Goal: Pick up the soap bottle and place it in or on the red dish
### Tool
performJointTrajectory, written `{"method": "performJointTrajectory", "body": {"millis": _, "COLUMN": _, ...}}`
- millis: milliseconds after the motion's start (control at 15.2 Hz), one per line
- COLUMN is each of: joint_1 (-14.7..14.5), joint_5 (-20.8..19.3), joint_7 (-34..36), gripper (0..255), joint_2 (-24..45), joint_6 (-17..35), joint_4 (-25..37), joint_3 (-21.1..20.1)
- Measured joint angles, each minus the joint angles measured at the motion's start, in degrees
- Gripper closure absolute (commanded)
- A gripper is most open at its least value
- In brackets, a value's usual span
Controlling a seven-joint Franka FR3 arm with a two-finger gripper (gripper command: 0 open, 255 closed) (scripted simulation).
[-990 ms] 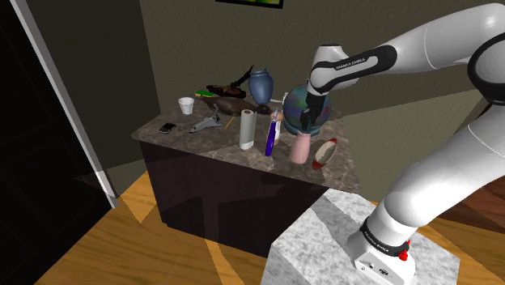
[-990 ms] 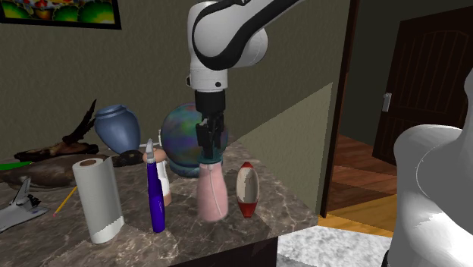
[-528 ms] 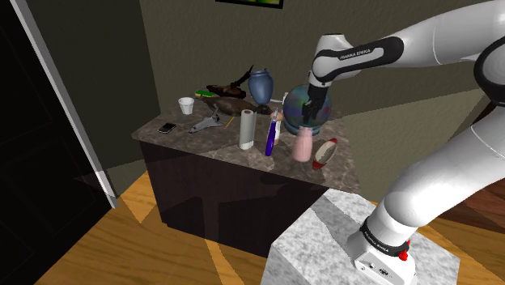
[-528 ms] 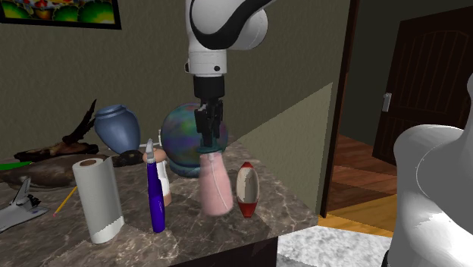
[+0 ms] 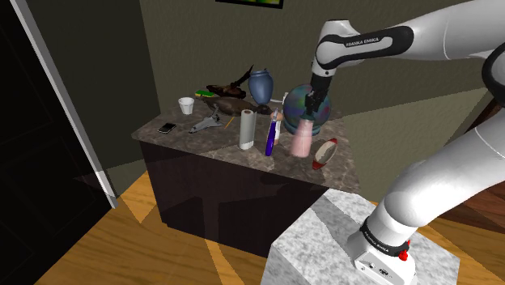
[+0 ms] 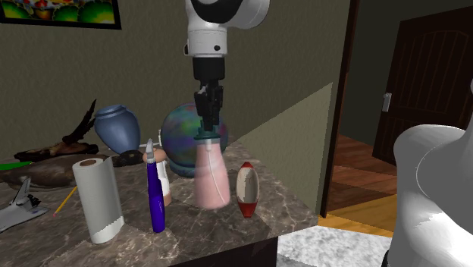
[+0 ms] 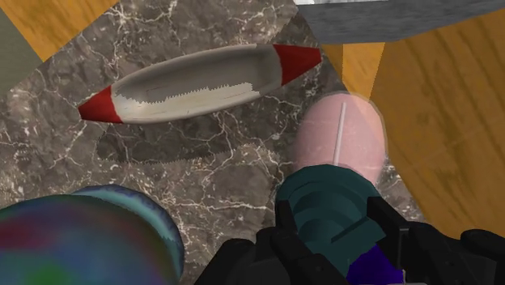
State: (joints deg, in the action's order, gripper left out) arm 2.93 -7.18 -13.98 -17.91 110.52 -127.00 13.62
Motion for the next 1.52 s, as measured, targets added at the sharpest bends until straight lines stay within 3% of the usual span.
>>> {"method": "performJointTrajectory", "body": {"millis": 528, "joint_1": 0.14, "joint_5": 0.03, "joint_7": -0.93, "gripper": 255, "joint_2": -0.82, "joint_6": -6.37, "joint_4": 5.62, "joint_3": 0.06}}
{"method": "performJointTrajectory", "body": {"millis": 1254, "joint_1": 4.27, "joint_5": -2.65, "joint_7": -12.57, "gripper": 255, "joint_2": -3.87, "joint_6": -17.50, "joint_4": 15.01, "joint_3": 6.93}}
{"method": "performJointTrajectory", "body": {"millis": 1518, "joint_1": 5.19, "joint_5": -3.28, "joint_7": -15.55, "gripper": 255, "joint_2": -4.07, "joint_6": -19.06, "joint_4": 16.74, "joint_3": 8.81}}
